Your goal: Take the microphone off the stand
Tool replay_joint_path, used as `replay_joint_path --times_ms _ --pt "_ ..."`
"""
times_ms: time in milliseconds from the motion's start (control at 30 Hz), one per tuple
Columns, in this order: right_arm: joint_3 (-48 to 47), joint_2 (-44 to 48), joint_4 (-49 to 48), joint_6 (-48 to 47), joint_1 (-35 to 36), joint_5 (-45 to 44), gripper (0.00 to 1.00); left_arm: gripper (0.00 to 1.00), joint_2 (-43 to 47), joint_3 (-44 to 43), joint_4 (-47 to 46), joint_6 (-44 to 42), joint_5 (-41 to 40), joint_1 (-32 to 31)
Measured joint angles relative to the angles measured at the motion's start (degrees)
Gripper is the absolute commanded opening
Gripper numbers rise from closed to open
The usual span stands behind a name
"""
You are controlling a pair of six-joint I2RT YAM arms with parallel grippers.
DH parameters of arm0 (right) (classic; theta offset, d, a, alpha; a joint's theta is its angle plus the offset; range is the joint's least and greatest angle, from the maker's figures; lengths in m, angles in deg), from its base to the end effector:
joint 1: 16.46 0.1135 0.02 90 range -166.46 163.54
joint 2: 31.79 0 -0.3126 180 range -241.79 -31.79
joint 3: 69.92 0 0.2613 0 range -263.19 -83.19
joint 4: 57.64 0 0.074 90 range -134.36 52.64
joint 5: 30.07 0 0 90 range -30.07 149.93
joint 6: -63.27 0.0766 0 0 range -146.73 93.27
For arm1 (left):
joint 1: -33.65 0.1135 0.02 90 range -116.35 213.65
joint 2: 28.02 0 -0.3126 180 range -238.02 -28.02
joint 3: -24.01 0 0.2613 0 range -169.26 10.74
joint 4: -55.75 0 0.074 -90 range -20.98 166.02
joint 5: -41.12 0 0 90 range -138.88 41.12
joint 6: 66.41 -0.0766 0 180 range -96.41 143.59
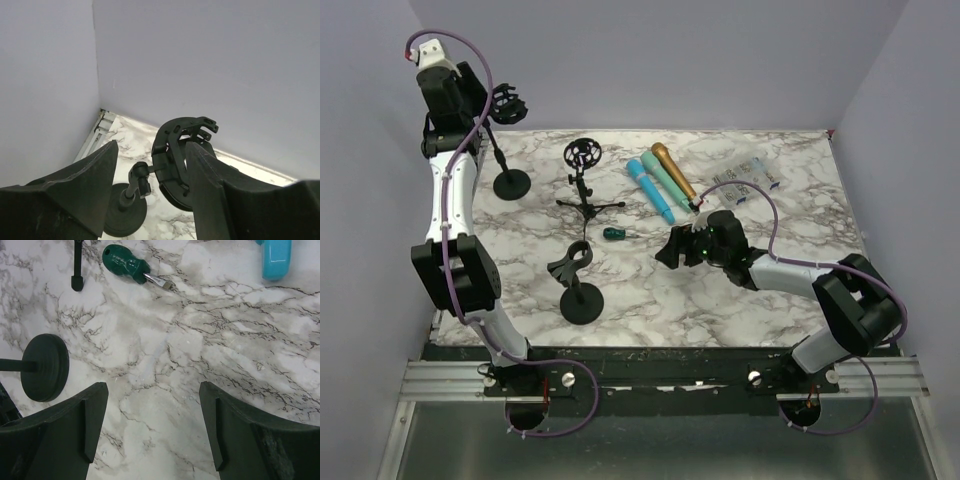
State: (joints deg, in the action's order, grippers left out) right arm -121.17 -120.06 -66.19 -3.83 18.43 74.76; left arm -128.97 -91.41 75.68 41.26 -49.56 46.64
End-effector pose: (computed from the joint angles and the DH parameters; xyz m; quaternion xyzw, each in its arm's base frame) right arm 0.2753 0.2159 0.1981 -0.1546 0.8405 0.3422 0.3905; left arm 0.4698 0.1093 0.4714 -0.1995 0.7126 -0.0231 0.6722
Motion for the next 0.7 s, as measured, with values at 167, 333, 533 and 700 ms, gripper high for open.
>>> replay_joint_path --times_ms 167,333,533,700 --pt "0.0 0.0 0.0 0.0 0.0 0.0 0.81 0.55 -4.6 -2.3 0.9 0.6 -2.0 -0.5" --pt "0.0 -0.1 0.0 0.0 0.0 0.0 0.81 0.54 -6.0 -0.8 0.9 0.4 -3.6 -1.3" --pt "0.0 -0.2 0.0 0.0 0.0 0.0 0.81 0.52 -5.8 3.8 -4.3 0.6 -5.1 -1.6" --pt "0.0 -0.3 0.0 0.0 0.0 0.0 0.81 0.51 -4.9 7.2 -8.7 1.3 -5.1 -1.7"
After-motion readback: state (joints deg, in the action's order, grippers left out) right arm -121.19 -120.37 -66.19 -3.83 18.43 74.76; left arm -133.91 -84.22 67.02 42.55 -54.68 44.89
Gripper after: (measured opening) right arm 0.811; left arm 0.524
